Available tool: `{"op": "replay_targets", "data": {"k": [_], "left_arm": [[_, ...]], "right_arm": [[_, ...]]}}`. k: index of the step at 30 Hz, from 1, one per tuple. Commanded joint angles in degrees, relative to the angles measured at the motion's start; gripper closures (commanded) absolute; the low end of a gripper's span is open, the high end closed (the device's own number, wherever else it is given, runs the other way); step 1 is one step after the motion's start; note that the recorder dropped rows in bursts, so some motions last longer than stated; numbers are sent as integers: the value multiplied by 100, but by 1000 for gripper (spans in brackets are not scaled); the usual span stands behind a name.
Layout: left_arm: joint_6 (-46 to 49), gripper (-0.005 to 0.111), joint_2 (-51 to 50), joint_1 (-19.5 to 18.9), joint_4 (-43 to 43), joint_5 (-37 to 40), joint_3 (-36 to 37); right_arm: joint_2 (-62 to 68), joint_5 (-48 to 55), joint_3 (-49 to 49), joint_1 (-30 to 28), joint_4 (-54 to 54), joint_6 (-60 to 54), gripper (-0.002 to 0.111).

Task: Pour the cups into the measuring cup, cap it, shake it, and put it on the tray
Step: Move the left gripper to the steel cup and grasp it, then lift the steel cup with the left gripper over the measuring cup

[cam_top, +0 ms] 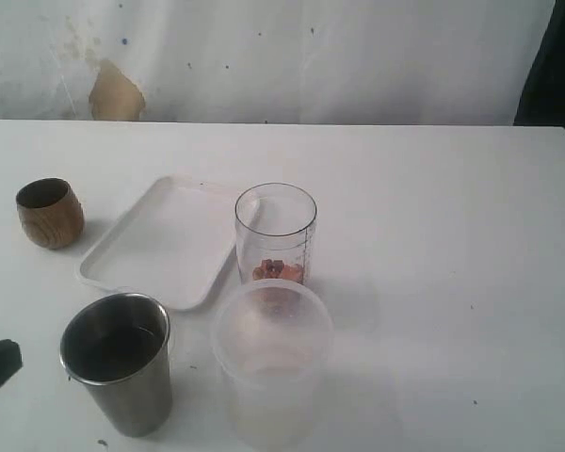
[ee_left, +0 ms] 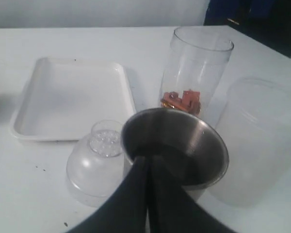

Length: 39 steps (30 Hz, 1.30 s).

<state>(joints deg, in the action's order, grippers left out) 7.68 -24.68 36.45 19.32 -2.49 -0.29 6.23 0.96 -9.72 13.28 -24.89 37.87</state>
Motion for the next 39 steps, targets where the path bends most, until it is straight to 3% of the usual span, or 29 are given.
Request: {"op": "replay_targets", "data": {"k": [1, 3, 4, 7, 9, 14, 18, 29, 39], "left_arm": [[-59, 103, -993, 395, -214, -696, 29], [-109, 84, -1612, 557, -334, -1069, 29], [-311, 59, -1976, 598, -431, -1295, 29], [-584, 19, -2449, 599, -705, -1658, 29], [-938, 1, -2980, 599, -1104, -2041, 29], [-888, 2, -4259, 599, -1442, -3398, 29], [-768, 2, -4985, 599, -1442, -4028, 29], [-768, 2, -6202, 599, -1421, -4352, -481], [-768, 2, -6501, 599, -1099, -4749, -653]], "right_arm": [[-36, -59, 14, -33, -53, 22, 108], [-36, -59, 14, -33, -53, 22, 108], [-36, -59, 14, -33, -53, 22, 108], [-36, -59, 14, -33, -53, 22, 108], [-36, -59, 14, -33, -53, 22, 108], [-36, -59, 14, -33, -53, 22, 108], [-36, -59, 14, -33, -53, 22, 108], [-36, -59, 14, -33, -53, 22, 108], [-36, -59, 14, -33, -53, 22, 108]]}}
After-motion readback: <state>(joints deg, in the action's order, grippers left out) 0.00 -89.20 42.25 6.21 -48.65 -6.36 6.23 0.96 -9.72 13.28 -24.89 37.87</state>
